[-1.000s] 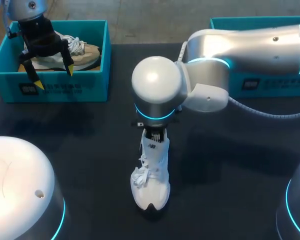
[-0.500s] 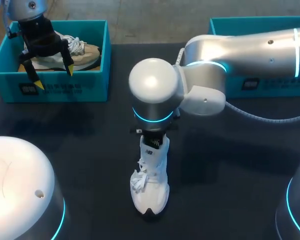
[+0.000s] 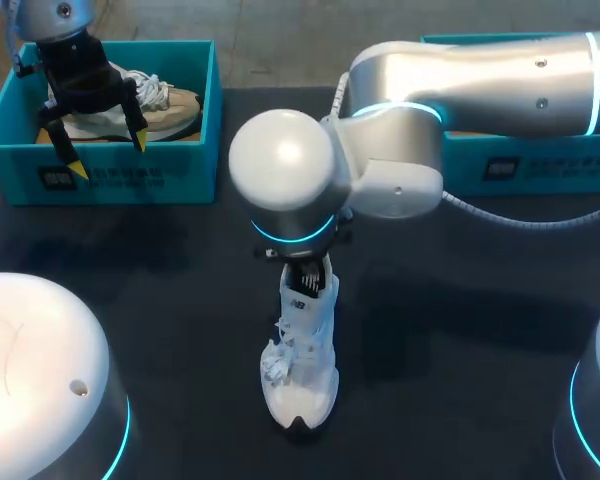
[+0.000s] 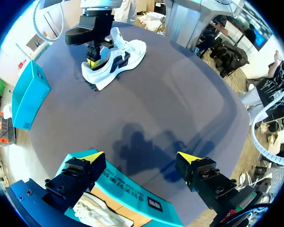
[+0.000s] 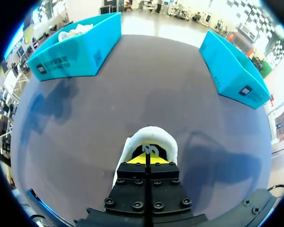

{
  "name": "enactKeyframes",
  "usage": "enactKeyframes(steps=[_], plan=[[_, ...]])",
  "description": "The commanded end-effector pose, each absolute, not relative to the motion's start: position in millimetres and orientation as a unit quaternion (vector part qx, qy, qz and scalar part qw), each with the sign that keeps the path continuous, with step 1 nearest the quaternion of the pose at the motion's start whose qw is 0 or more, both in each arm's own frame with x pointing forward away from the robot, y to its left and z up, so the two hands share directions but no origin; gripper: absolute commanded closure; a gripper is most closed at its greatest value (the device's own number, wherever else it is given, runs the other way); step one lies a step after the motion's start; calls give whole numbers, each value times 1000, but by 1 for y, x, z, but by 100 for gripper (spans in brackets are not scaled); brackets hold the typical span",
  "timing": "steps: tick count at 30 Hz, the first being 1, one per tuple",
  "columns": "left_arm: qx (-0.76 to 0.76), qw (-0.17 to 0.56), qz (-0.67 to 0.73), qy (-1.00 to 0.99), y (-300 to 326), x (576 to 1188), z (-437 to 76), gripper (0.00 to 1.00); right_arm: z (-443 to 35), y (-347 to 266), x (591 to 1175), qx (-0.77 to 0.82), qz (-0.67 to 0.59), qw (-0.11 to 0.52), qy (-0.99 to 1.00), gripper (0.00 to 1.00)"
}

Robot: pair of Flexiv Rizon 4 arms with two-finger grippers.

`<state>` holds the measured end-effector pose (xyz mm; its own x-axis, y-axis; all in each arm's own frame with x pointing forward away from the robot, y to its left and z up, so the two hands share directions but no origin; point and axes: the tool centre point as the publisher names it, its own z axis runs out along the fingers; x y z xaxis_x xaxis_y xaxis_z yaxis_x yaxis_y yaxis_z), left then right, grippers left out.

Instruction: Take the shoe out of the shoebox, open the shoe tongue, remove and reinsert the insole, then place the shoe into the shoebox

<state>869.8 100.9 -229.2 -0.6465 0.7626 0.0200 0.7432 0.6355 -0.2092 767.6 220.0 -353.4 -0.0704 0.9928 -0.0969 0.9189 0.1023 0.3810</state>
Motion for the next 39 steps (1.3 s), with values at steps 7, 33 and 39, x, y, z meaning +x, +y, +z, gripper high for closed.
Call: enactKeyframes(steps=[7,33,39], plan=[[-417,54,90,-903,101,870,-229,0,-386,221,770,684,280,269,618,100],[-417,54,90,-903,101,870,-229,0,-375,222,789,689,284,324,583,100],[-417,54,90,-903,101,870,-229,0,-394,212,798,704,281,305,576,100]])
